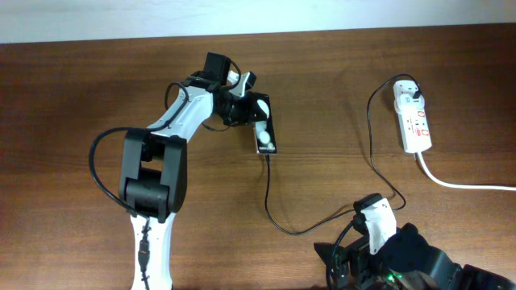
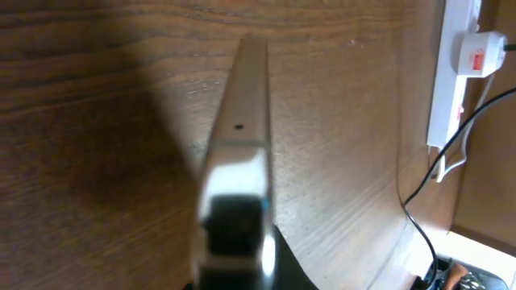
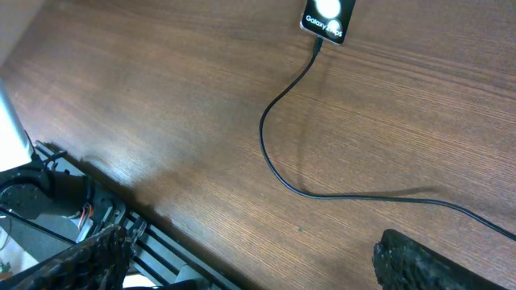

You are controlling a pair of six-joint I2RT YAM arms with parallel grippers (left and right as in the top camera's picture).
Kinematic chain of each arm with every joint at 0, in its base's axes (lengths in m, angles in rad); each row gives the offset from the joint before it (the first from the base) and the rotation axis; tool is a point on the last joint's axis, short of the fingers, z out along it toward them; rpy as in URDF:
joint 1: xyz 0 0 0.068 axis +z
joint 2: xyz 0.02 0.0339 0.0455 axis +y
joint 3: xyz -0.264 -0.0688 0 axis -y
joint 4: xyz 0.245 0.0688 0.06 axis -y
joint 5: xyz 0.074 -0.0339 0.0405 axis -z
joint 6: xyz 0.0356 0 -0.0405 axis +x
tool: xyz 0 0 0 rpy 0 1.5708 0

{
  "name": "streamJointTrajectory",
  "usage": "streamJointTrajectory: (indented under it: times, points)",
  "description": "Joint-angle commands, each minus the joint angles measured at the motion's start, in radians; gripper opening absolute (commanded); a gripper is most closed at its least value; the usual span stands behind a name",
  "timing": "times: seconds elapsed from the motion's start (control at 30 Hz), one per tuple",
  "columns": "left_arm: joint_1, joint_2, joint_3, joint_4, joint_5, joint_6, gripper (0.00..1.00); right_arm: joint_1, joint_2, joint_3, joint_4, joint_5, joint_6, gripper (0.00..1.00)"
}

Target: Plug charger to phone and switch on socket

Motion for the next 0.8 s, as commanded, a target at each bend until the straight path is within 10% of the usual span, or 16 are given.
streamJointTrajectory:
  times: [0.0,0.47,0.57,0.63,0.77]
  points:
    - [0.0,0.03,0.023,-0.002,-0.051,0.02,0.18,-0.002,-0.006,0.006,-0.002,0.002,-0.003,0.99]
    - [-0.029,0.031,0.017,-0.051,-0.097,0.043,0.42,-0.002,-0.006,0.006,-0.002,0.002,-0.003,0.99]
    - [-0.029,0.031,0.017,-0.05,-0.097,0.043,0.62,-0.002,-0.006,0.006,-0.002,0.002,-0.003,0.99]
    - [-0.029,0.031,0.017,-0.056,-0.169,0.043,0.98,-0.002,-0.006,0.006,-0.002,0.002,-0.003,0.99]
    - [0.044,0.016,0.046,-0.17,-0.314,0.043,1.0,-0.002,-0.006,0.006,-0.002,0.002,-0.003,0.99]
